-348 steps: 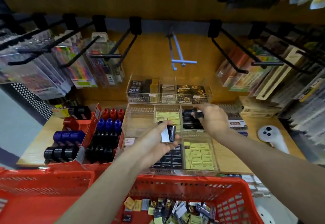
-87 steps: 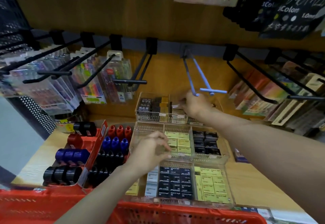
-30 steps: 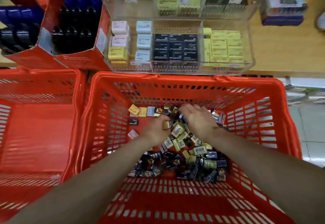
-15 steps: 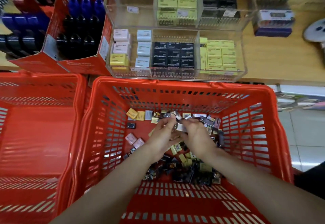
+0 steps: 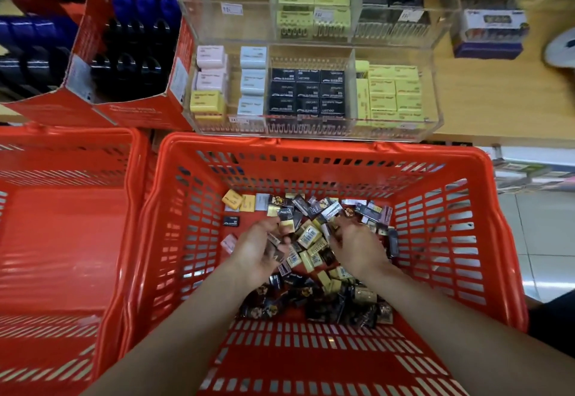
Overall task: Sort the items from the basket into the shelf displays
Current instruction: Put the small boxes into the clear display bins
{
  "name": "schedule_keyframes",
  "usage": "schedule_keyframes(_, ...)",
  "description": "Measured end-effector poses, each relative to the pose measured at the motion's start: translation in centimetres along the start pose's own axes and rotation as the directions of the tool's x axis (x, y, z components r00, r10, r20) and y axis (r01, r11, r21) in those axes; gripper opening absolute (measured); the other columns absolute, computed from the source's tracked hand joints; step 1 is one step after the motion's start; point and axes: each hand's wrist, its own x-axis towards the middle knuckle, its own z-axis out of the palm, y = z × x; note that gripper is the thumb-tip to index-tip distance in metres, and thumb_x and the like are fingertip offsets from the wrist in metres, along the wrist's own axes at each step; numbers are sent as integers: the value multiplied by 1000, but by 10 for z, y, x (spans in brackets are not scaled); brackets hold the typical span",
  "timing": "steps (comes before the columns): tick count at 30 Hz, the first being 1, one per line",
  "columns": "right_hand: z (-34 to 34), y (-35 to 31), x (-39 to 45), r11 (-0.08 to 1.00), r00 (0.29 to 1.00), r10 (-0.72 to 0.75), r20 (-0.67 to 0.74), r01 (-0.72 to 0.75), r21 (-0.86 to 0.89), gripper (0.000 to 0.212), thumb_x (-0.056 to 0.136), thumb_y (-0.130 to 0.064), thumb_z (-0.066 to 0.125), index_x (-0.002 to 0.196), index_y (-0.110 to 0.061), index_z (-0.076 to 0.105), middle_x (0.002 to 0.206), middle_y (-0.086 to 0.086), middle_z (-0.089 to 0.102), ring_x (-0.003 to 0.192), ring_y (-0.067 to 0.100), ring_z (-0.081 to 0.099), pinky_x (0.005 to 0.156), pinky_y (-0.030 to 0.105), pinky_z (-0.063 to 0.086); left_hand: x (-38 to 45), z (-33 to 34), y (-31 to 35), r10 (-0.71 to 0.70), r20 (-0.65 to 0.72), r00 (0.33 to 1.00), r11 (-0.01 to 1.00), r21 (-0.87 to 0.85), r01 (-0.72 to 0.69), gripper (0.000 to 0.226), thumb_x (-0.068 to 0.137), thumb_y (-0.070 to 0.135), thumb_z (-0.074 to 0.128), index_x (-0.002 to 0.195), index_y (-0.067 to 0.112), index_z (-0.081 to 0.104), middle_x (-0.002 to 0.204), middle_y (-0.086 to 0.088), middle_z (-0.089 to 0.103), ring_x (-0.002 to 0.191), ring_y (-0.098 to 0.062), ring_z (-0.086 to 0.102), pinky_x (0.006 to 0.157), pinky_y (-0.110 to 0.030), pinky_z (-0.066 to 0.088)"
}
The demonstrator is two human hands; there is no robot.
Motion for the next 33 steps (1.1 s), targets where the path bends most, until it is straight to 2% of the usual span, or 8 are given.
schedule_keyframes(4,11,-7,11,990,998,59,-31,-63,-124,26,97,-35,56,111,-13,62,78,1,63,71,21,63,52,25,46,4,-1,2,31,-47,998,976,217,-20,9,95,13,55,97,6,60,60,-1,62,45,-10,45,30,-17,25)
schedule_keyframes(8,5,-4,15,996,999,31,-39,-28,81,4,90,-17,63,88,-19,63,83,3,64,81,25,64,61,24,43,7,1,4,103,-71,992,911,408,-66,9,100,13,55,104,9,62,66,0,55,46,-8,46,34,-17,26)
schedule_keyframes(14,0,10,38,936,972,-221,-77,190,-295,37,93,-14,56,130,-14,55,126,5,49,111,26,54,98,37,43,7,11,4,133,-42,990,847,523,-92,12,97,9,59,109,12,62,75,-2,54,49,-10,49,39,-19,32)
schedule_keyframes(18,8,10,50,864,971,-237,-22,200,-462,50,87,-9,64,130,-21,43,136,0,50,126,23,46,102,37,36,12,13,17,250,97,963,507,834,-215,14,97,17,62,109,21,59,87,-2,57,49,-11,47,45,-20,37)
schedule_keyframes(23,6,14,52,801,946,-323,-33,255,-542,44,91,-24,64,132,-21,47,126,0,60,122,26,48,101,40,34,31,31,36,374,262,890,4,959,-284,33,95,31,64,126,31,54,109,2,61,60,-14,54,57,-26,46)
schedule_keyframes(27,-2,12,44,877,912,-399,-93,350,-329,25,104,-26,40,125,-17,48,121,3,59,113,26,50,96,41,34,42,34,39,314,342,886,-193,936,-293,44,95,34,62,136,40,48,135,-2,60,68,-16,60,72,-26,50)
schedule_keyframes(31,6,4,48,888,953,-300,46,297,-351,74,87,1,60,148,-13,22,142,8,37,130,28,40,106,41,36,49,29,37,267,373,889,-404,881,-248,53,97,38,57,146,44,37,124,-8,65,79,-20,61,70,-25,45)
schedule_keyframes(33,12,-3,50,904,978,-210,18,201,-376,74,88,1,60,149,-12,20,145,11,31,133,30,37,107,45,34,54,30,33,296,384,875,-433,870,-236,51,98,37,57,145,43,38,107,-9,69,72,-21,57,63,-25,42)
